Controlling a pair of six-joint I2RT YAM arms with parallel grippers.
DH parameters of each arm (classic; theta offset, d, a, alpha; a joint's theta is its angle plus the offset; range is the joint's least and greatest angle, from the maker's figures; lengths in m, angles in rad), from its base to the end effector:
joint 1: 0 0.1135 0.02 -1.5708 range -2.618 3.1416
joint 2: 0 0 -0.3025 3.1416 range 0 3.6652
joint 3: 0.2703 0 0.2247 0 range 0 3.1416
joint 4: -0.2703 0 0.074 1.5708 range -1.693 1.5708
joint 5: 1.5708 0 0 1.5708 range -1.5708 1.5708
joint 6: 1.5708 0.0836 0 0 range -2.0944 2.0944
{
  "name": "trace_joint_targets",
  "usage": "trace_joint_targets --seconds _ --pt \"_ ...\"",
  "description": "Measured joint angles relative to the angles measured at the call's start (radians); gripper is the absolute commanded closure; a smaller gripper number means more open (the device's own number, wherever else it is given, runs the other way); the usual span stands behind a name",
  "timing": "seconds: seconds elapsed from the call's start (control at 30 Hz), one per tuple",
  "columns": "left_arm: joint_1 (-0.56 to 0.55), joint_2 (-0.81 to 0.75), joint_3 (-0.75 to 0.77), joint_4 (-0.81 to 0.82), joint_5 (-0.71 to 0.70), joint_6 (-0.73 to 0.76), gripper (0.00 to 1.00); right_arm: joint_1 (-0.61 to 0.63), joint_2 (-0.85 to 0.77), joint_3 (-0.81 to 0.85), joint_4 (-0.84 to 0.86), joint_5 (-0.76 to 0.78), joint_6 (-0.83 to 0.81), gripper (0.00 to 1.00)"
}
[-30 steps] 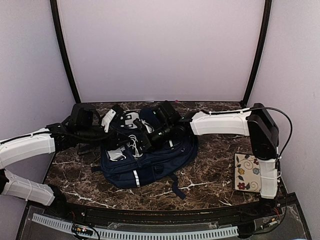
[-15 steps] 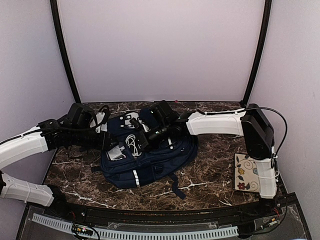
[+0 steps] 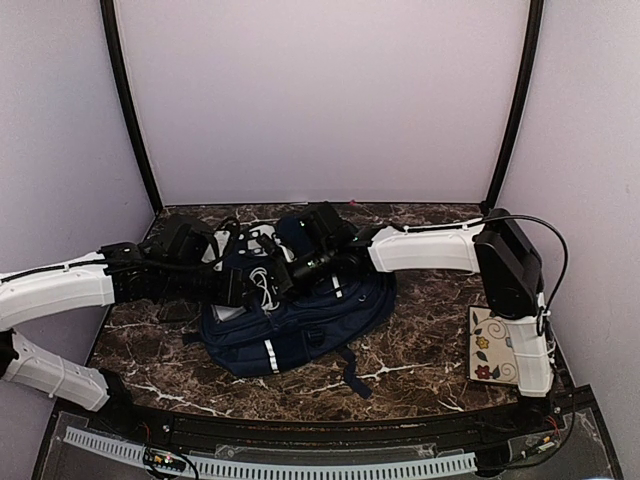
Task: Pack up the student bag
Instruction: Adjust the charger in the lower front pocket of the bag.
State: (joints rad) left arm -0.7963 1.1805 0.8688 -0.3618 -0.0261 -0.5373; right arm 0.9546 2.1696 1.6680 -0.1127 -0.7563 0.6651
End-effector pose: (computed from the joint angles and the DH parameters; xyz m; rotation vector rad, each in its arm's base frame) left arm 0.1782 -0.1790 0.2857 0.2871 2.3182 -0.6715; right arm 0.2534 0.4570 0.2342 -0.8705 2.4007 1.6241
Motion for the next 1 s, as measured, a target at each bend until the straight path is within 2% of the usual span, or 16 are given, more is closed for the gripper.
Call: trace_joint_targets --seconds 0.07,0.17,0.3,0.37,0.43,0.5,0.63,0.83,0.93,1.0 --pt "-0.001 0.032 0.015 0.006 -0.014 0.000 0.58 0.000 0.000 0.000 0.002 0.000 0.002 1.00" --pt "-0.001 0.058 0.030 0.007 -0.023 0.002 0.75 0.000 0.002 0.000 0.004 0.001 0.003 1.00" --pt "-0.009 0.079 0.056 -0.012 -0.018 0.001 0.79 0.000 -0.003 -0.021 0.032 0.005 0.003 1.00" --pt "-0.010 0.077 0.062 -0.025 -0.016 0.001 0.75 0.000 -0.010 -0.039 0.056 0.007 0.004 1.00" --pt "-0.012 0.069 0.060 -0.029 -0.016 0.000 0.63 -0.001 -0.014 -0.050 0.074 0.011 0.003 1.00" --pt "-0.015 0.055 0.048 -0.033 -0.016 -0.004 0.56 -0.003 -0.015 -0.051 0.079 0.010 0.003 1.00" --pt "-0.032 0.052 0.042 -0.032 -0.020 -0.021 0.55 -0.006 -0.015 -0.051 0.080 0.009 0.003 1.00" --pt "-0.057 0.069 0.045 -0.037 -0.063 -0.026 0.74 -0.006 -0.016 -0.057 0.085 0.010 0.003 1.00" --pt "-0.064 0.068 0.046 -0.043 -0.062 -0.029 0.98 -0.006 -0.018 -0.062 0.091 0.012 0.002 1.00" --pt "-0.067 0.062 0.046 -0.058 -0.063 -0.036 1.00 -0.006 -0.018 -0.063 0.093 0.013 0.002 1.00"
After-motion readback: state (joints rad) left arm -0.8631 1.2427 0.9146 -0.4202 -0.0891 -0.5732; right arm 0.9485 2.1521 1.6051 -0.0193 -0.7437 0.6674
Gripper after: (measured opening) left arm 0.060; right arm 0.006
